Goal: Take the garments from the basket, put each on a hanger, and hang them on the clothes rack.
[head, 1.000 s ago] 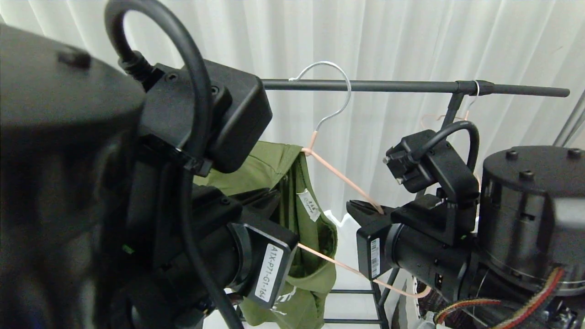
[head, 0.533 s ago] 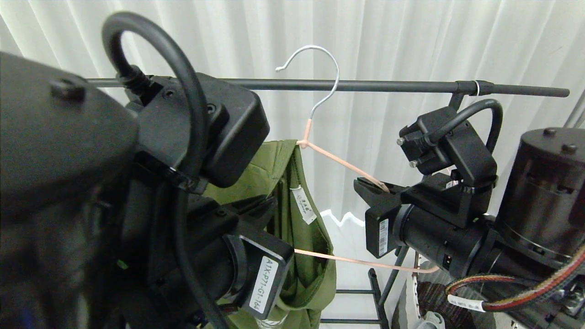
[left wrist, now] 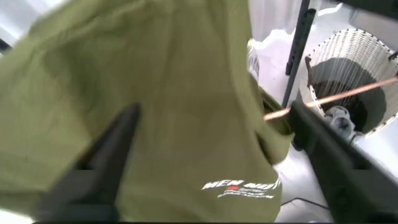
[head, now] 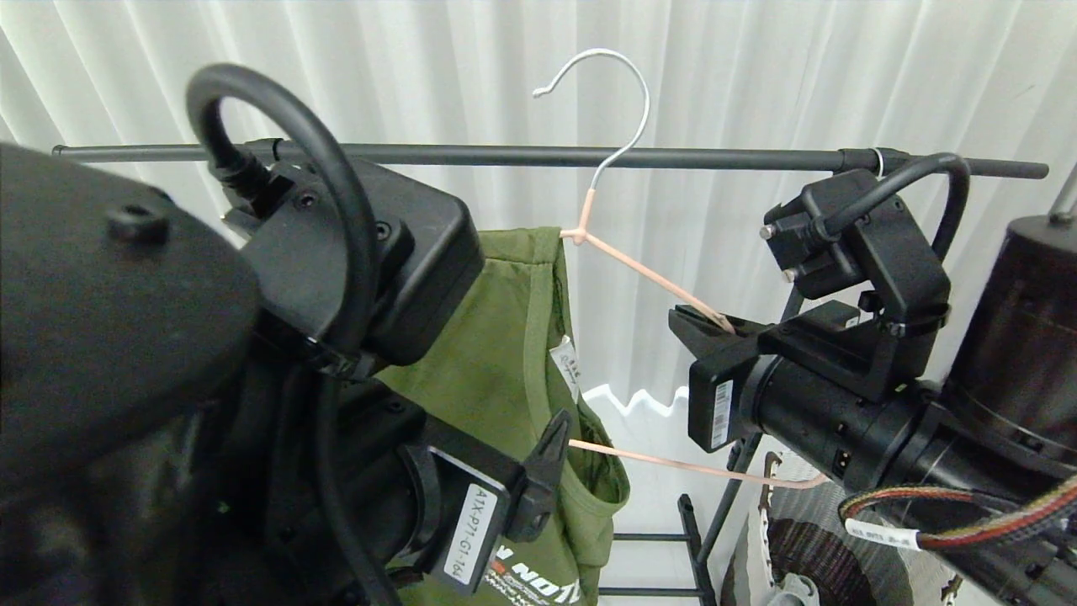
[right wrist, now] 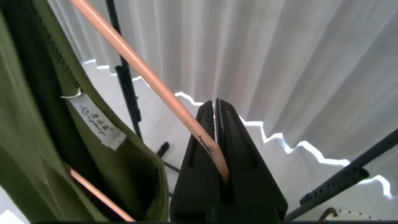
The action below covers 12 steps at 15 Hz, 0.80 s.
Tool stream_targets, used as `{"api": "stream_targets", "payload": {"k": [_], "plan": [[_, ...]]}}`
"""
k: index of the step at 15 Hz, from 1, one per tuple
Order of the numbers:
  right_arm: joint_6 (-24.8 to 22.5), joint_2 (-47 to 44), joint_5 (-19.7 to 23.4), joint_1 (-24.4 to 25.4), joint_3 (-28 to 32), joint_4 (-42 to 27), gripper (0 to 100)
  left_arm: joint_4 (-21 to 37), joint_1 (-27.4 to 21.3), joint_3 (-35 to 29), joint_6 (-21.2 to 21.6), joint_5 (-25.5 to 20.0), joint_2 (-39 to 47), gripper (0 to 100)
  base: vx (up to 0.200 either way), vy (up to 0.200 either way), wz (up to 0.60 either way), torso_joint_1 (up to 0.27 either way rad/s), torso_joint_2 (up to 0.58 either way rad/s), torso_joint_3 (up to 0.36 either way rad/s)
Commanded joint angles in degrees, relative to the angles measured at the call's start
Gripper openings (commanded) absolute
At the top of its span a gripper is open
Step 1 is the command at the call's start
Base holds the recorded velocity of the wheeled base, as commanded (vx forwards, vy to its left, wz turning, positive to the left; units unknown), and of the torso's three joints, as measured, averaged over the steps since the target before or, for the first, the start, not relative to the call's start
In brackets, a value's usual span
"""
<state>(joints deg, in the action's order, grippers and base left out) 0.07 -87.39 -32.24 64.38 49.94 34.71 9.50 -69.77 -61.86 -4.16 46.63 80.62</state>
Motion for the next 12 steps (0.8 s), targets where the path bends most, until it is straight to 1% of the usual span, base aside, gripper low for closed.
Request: {"api": "stream_targets", "payload": {"k": [1, 2, 5, 6, 7, 8, 9, 11, 12], "plan": [[-0.78, 1.09, -0.19, -0.31, -0.37, 0.1, 0, 0.0, 0.16, 0.6, 2.93, 0.04, -2.22, 100, 0.0, 0.0, 0.0, 0.0, 0.0, 0.0], [-1.66, 1.79, -0.19, -0.48, -0.9, 0.19, 0, 0.0, 0.86, 1.65, 7.76, 0.04, -4.94, 100, 0.0, 0.0, 0.0, 0.0, 0.0, 0.0], [-3.76, 3.63, -0.19, -0.48, -3.8, 0.19, 0, -0.09, 7.72, 5.61, 27.62, -0.05, -15.31, 100, 0.0, 0.0, 0.0, 0.0, 0.0, 0.0], [-4.38, 4.25, -0.19, -0.39, -5.03, 0.19, 0, -0.18, 9.56, 5.87, 33.25, -0.49, -18.48, 100, 0.0, 0.0, 0.0, 0.0, 0.0, 0.0], [-4.91, 4.6, -0.19, -0.22, -5.65, 0.27, 0, -0.62, 10.09, 5.87, 37.38, -1.28, -20.24, 100, 0.0, 0.0, 0.0, 0.0, 0.0, 0.0], [-5.17, 4.6, -0.19, -0.13, -5.82, 0.27, 0, -1.06, 10.18, 5.87, 39.4, -2.16, -20.94, 100, 0.0, 0.0, 0.0, 0.0, 0.0, 0.0], [-5.7, 4.6, -0.19, 0.22, -5.82, 0.27, 0, -2.03, 10.18, 5.78, 43.36, -4.0, -21.29, 100, 0.0, 0.0, 0.0, 0.0, 0.0, 0.0], [-6.4, 4.6, -0.19, 1.01, -5.82, 0.27, 0, -3.43, 10.26, 5.87, 46.52, -7.52, -20.06, 100, 0.0, 0.0, 0.0, 0.0, 0.0, 0.0], [-6.58, 4.6, -0.19, 1.19, -5.82, 0.27, 0, -3.87, 10.26, 5.96, 46.7, -8.31, -19.36, 100, 0.0, 0.0, 0.0, 0.0, 0.0, 0.0]]}}
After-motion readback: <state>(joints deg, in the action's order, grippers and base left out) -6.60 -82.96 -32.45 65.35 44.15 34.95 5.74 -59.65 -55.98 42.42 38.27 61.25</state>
